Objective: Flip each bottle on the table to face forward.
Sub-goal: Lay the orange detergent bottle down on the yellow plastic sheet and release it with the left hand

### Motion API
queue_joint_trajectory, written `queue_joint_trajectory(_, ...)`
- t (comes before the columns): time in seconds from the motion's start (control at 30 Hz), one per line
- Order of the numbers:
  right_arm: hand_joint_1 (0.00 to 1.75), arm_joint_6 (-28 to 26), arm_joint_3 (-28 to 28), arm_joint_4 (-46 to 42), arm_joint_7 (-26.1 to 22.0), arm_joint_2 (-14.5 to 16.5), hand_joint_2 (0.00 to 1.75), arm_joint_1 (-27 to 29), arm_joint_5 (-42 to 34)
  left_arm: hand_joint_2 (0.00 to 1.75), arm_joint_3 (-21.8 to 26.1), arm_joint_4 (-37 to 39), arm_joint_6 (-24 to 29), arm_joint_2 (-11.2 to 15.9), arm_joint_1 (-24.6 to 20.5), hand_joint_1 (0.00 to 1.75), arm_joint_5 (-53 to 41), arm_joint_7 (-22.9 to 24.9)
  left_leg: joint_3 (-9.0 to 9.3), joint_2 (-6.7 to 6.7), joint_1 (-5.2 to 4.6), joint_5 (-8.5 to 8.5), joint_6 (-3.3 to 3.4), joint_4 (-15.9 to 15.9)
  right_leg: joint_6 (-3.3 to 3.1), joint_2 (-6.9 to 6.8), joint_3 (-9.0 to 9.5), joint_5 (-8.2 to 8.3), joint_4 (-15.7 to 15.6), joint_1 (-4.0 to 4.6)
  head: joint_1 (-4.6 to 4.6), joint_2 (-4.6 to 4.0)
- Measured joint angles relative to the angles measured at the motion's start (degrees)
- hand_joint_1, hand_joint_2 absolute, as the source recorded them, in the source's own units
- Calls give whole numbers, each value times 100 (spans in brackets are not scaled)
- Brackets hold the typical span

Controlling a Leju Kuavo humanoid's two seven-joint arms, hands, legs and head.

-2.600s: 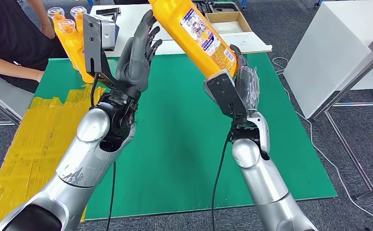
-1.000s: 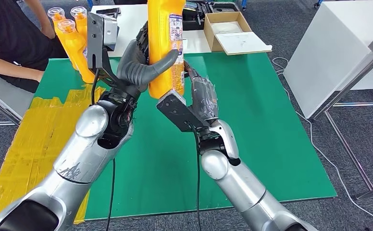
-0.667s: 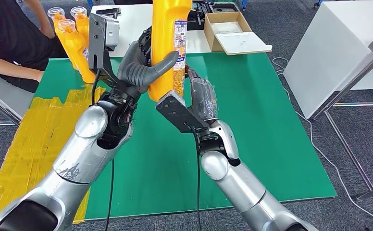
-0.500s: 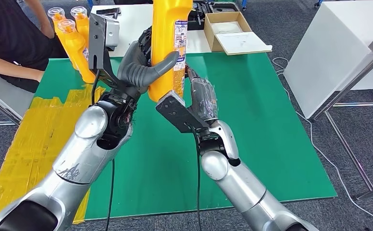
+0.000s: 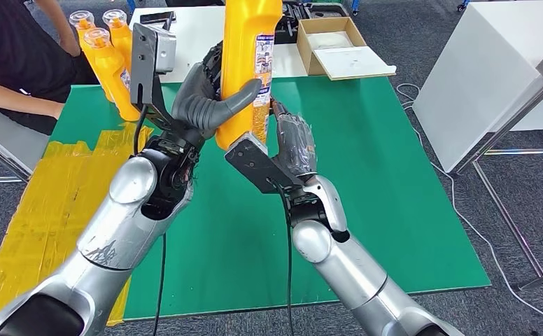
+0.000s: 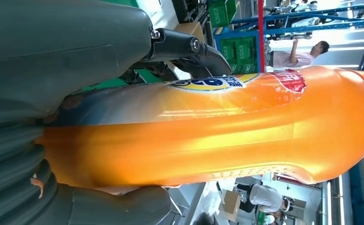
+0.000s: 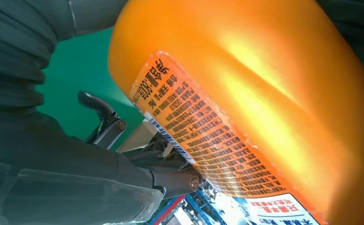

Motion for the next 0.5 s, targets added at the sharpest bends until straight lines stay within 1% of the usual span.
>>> queue_joint_trajectory(0.03,175,2,-1,0,10,-2,175,0,4,175,1,-2,-8,0,6,175,-1,0,0,0,0,0,0,0,0,0,0,0,0,0,0,0)
queue_joint_trajectory(0.07,134,4,-1,0,16,-5,175,1,10,175,0,-4,-13,0,11,175,-1,0,0,0,0,0,0,0,0,0,0,0,0,0,0,0)
queue_joint_trajectory(0.17,3,30,-4,0,29,-18,175,2,32,175,0,-17,-23,0,32,175,-3,0,0,0,0,0,0,0,0,0,0,0,0,0,0,0)
queue_joint_trajectory(0.23,0,49,-5,1,46,-26,175,5,49,175,-2,-32,-32,0,50,175,-4,2,0,0,0,0,0,0,0,0,0,0,0,0,-1,0)
queue_joint_trajectory(0.37,0,63,-7,13,85,-36,0,9,116,175,-5,-45,-43,0,73,175,-3,5,0,0,0,0,0,0,0,0,0,0,0,0,0,0)
queue_joint_trajectory(0.5,0,124,-13,43,172,-51,0,9,254,175,-1,-45,-59,1,100,175,-3,10,0,0,0,0,0,0,0,0,-1,0,0,0,-1,0)
